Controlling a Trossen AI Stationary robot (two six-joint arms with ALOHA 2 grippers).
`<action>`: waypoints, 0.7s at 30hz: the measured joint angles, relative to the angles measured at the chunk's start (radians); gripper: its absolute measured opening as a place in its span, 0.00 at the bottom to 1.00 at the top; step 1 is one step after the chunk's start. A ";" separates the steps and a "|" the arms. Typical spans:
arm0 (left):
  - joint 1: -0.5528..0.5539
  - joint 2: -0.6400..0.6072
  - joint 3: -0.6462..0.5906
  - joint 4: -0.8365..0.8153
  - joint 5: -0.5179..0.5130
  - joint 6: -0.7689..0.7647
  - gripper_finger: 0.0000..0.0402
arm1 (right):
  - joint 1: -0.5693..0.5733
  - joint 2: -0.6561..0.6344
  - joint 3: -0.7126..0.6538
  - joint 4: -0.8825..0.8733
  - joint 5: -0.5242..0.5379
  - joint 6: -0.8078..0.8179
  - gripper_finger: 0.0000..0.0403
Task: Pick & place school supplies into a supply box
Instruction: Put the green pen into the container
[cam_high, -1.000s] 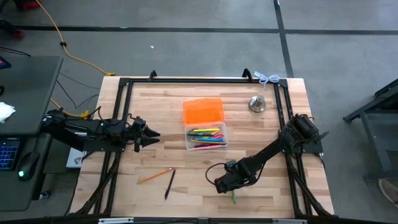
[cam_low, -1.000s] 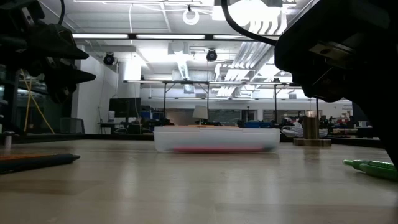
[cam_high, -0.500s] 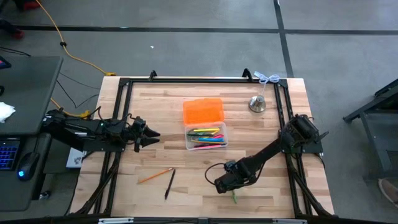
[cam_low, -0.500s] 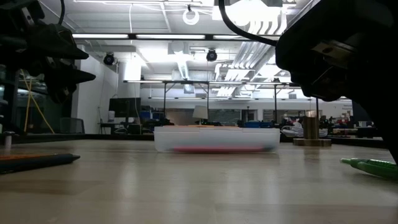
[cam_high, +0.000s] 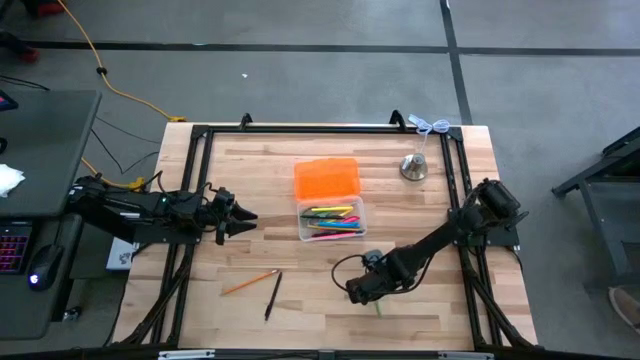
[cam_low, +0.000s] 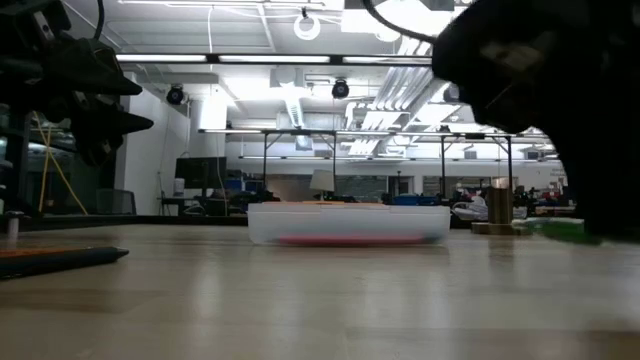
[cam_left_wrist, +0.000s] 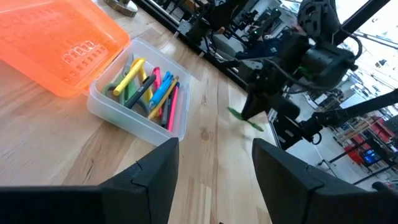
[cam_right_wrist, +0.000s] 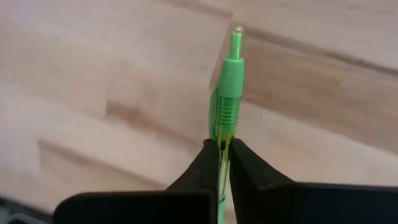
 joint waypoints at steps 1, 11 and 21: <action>0.000 0.000 0.000 0.000 0.000 0.000 0.58 | 0.001 -0.008 0.000 0.000 -0.004 -0.001 0.00; 0.000 0.000 0.000 0.000 0.001 0.000 0.58 | 0.000 -0.151 0.002 0.009 0.127 -0.064 0.00; 0.000 0.000 0.000 0.000 0.001 0.000 0.58 | -0.037 -0.263 0.003 -0.050 0.292 -0.144 0.00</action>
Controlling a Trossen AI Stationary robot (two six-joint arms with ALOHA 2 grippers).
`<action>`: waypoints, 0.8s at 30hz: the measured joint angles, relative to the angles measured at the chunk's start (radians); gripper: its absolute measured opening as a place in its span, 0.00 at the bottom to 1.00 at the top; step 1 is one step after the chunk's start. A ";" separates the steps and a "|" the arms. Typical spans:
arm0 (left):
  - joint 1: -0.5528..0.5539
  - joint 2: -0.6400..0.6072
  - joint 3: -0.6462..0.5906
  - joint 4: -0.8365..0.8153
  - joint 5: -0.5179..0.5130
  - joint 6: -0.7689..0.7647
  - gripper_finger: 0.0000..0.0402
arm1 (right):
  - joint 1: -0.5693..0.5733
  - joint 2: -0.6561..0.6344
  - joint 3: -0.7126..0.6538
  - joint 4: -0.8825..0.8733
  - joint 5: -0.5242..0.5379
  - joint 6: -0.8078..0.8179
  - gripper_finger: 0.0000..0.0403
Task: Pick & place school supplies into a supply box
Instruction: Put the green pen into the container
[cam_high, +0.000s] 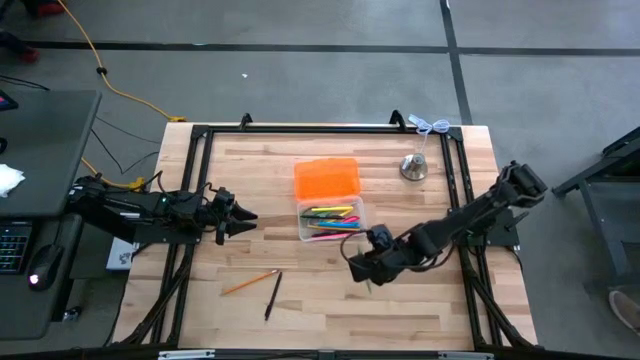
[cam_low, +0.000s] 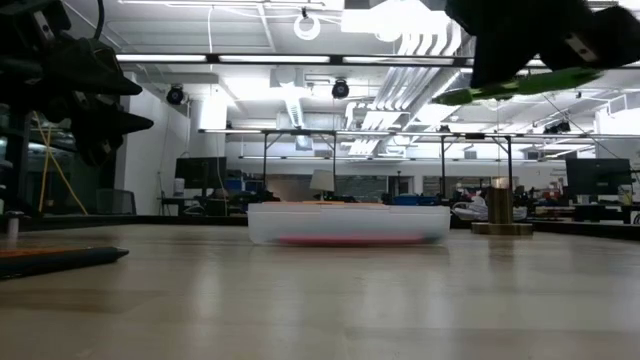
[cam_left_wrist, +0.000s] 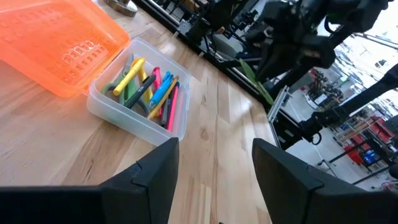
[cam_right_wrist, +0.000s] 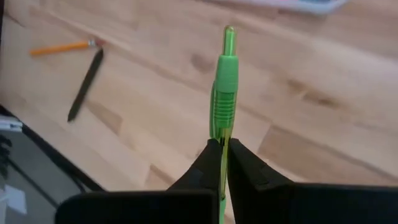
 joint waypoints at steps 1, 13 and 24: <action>0.000 0.000 0.000 0.000 0.000 0.000 0.58 | -0.009 -0.004 0.000 -0.006 0.009 -0.010 0.00; 0.000 0.000 0.000 0.000 0.000 -0.003 0.58 | -0.141 -0.012 0.001 0.010 0.089 -0.174 0.00; 0.000 0.000 0.000 0.000 -0.005 -0.003 0.58 | -0.290 -0.012 0.002 0.297 0.039 -0.459 0.00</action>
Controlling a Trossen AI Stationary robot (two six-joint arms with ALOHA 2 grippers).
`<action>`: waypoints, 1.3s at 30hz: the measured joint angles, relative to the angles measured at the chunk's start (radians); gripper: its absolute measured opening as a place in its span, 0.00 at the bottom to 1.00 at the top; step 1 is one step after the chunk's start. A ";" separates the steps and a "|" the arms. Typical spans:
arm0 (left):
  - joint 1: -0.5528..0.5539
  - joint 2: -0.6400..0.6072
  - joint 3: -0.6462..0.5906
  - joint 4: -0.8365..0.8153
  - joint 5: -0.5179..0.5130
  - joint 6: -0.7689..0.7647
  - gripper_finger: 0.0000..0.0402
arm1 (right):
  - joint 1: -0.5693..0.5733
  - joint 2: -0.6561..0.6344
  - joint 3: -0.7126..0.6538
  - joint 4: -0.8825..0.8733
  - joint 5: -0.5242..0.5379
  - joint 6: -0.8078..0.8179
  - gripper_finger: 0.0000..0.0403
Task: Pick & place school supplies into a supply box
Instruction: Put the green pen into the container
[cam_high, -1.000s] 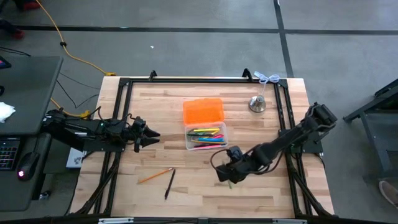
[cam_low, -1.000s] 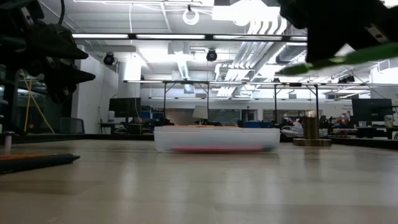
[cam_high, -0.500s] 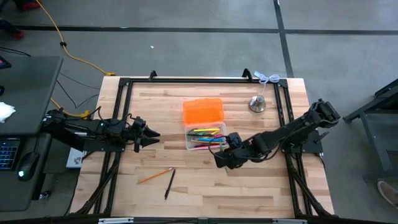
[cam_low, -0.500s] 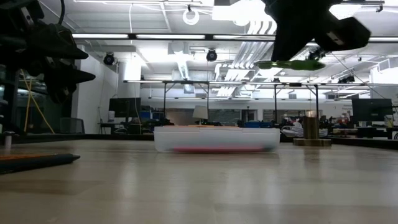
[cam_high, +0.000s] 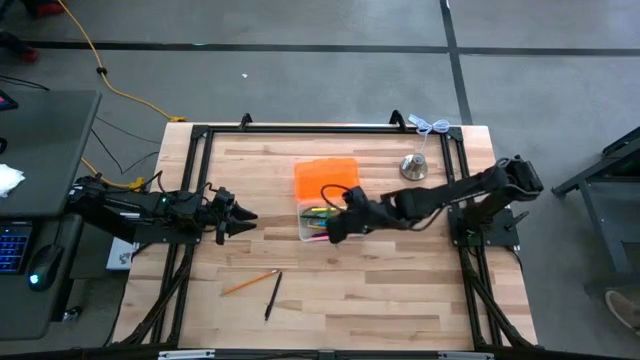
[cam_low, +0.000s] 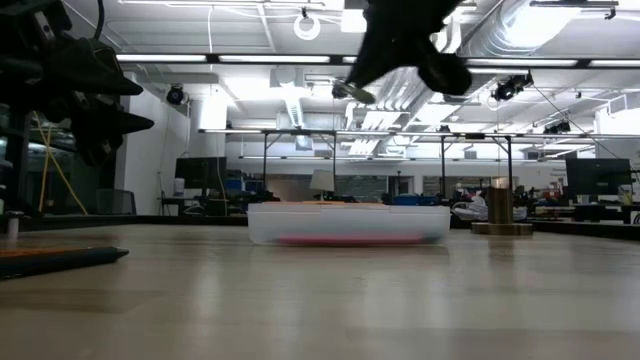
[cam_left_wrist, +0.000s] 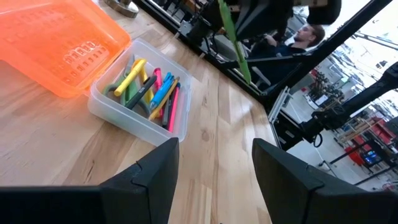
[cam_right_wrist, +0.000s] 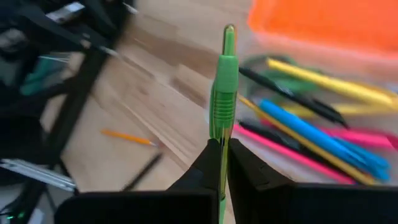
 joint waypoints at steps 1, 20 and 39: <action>0.000 0.000 0.000 0.000 0.000 0.000 0.58 | -0.011 0.000 0.000 0.026 -0.007 -0.024 0.00; 0.000 0.000 0.000 0.000 0.004 -0.001 0.58 | -0.132 -0.154 0.000 0.330 -0.190 -0.319 0.00; 0.000 0.000 0.000 0.000 0.004 0.000 0.58 | 0.075 -0.429 0.000 0.347 -0.180 -0.479 0.00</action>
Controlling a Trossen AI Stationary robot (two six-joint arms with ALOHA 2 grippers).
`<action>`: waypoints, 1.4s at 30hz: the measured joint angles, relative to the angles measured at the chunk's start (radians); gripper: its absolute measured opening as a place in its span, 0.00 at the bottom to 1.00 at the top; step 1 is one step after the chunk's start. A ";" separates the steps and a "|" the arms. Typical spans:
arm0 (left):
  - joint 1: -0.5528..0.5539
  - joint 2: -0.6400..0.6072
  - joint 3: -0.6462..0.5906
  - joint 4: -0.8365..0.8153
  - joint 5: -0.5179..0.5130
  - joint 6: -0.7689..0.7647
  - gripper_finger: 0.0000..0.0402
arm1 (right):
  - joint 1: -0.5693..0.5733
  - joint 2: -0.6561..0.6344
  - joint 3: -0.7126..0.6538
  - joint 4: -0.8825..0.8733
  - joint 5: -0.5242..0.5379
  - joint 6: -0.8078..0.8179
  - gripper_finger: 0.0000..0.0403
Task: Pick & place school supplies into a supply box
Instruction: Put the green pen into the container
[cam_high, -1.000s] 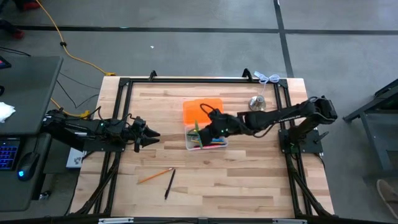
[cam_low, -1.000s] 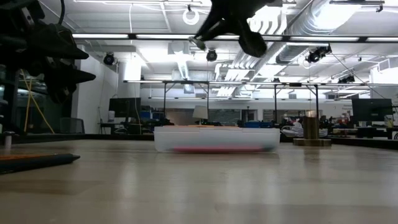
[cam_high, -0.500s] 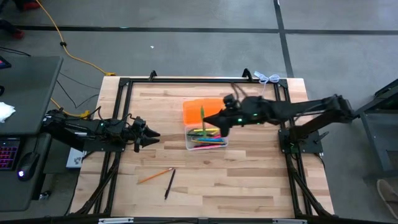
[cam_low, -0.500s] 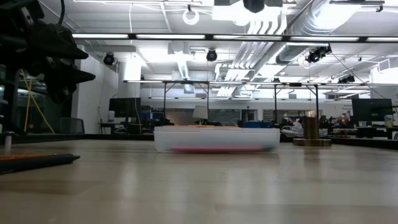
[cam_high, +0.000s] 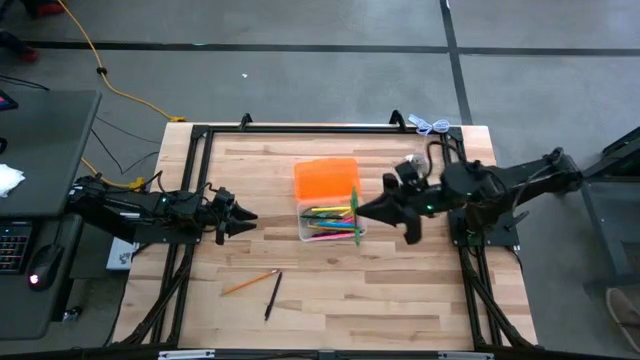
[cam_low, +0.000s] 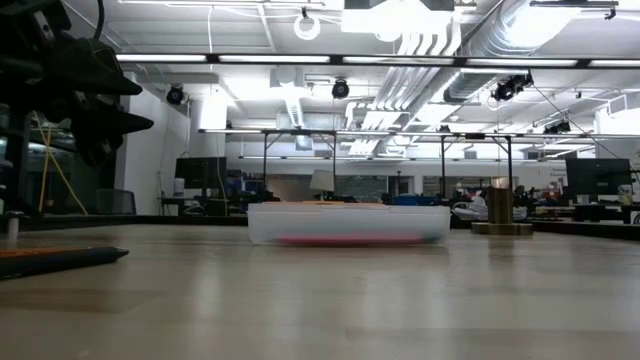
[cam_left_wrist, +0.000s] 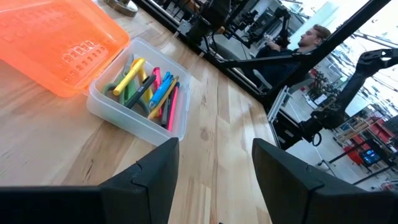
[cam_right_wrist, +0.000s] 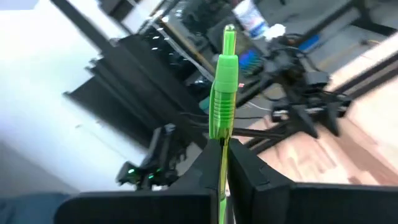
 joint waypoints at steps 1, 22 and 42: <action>0.000 0.000 0.000 0.000 0.000 0.000 0.58 | 0.016 -0.004 0.000 0.009 0.001 -0.013 0.00; 0.000 0.000 0.000 0.000 -0.005 0.000 0.58 | 0.352 -0.011 0.000 0.234 0.177 -0.326 0.00; 0.000 0.000 0.000 0.013 -0.035 0.000 0.58 | 0.390 -0.010 0.000 0.214 0.270 -0.380 0.00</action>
